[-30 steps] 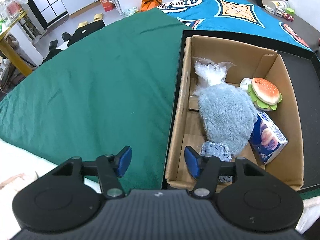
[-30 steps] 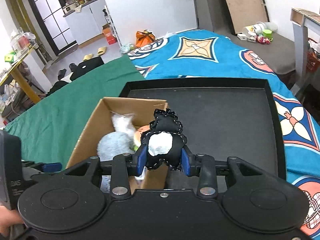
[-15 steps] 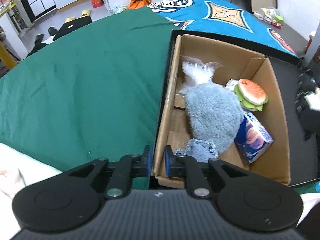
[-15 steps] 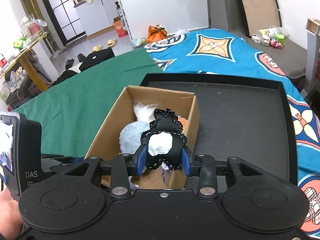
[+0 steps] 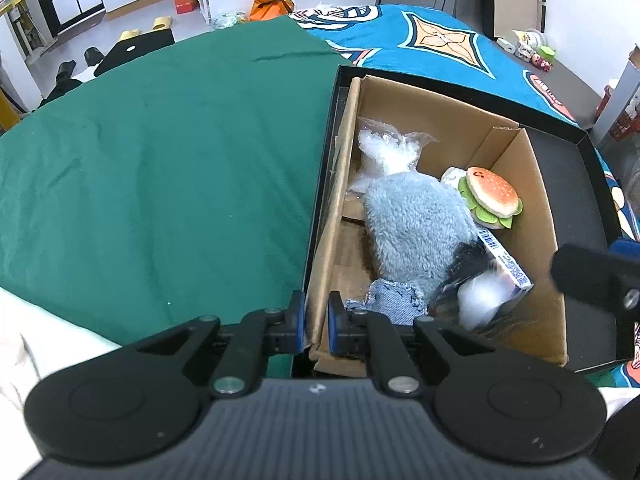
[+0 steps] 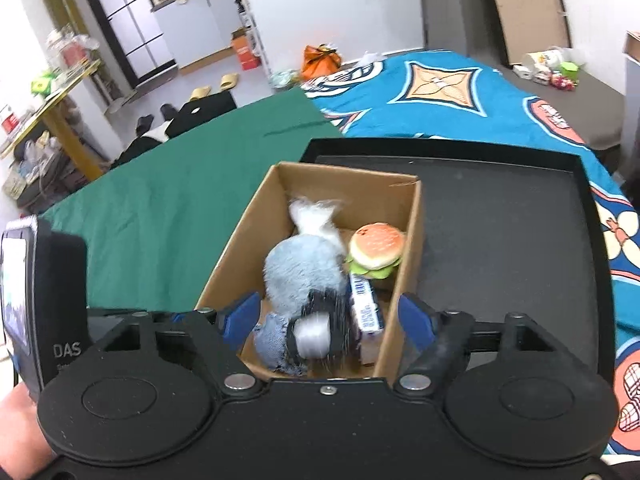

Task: Organize soft objects
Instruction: 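Open the right tool to release the black-and-white plush into the box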

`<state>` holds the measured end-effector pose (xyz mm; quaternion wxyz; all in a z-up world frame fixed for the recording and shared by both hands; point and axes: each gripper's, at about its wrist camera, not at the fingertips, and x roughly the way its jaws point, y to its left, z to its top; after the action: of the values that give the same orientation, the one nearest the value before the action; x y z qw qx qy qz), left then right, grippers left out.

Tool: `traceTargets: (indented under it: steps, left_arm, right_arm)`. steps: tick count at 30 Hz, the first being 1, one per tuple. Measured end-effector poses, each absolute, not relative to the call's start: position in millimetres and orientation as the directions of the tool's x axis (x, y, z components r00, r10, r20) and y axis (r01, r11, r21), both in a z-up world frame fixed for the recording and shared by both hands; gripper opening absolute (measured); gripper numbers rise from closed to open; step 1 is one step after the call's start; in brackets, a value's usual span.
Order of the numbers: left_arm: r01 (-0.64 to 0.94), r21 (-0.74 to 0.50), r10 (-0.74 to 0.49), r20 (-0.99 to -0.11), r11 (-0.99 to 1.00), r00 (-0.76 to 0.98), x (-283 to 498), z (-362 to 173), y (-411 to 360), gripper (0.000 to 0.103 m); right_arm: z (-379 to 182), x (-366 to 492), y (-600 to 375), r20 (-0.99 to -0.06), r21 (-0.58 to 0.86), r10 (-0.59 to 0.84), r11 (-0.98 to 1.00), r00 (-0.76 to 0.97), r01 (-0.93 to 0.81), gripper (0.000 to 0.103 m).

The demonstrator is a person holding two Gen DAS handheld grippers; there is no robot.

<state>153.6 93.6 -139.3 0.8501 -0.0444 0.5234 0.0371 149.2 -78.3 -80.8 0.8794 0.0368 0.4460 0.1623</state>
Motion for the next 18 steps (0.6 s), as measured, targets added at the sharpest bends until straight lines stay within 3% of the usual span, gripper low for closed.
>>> traceTargets:
  steps: [9, 18]
  left_arm:
    - [-0.094, -0.007, 0.035, -0.898, 0.996, 0.439, 156, -138, 89, 0.010]
    - [-0.078, 0.050, 0.080, -0.892, 0.996, 0.446, 152, -123, 77, 0.014]
  right_arm:
    - [-78, 141, -95, -0.781, 0.194, 0.284, 0.957, 0.556, -0.217, 0.076]
    - [-73, 132, -121, -0.771, 0.216, 0.280, 0.960, 0.572, -0.179, 0.084]
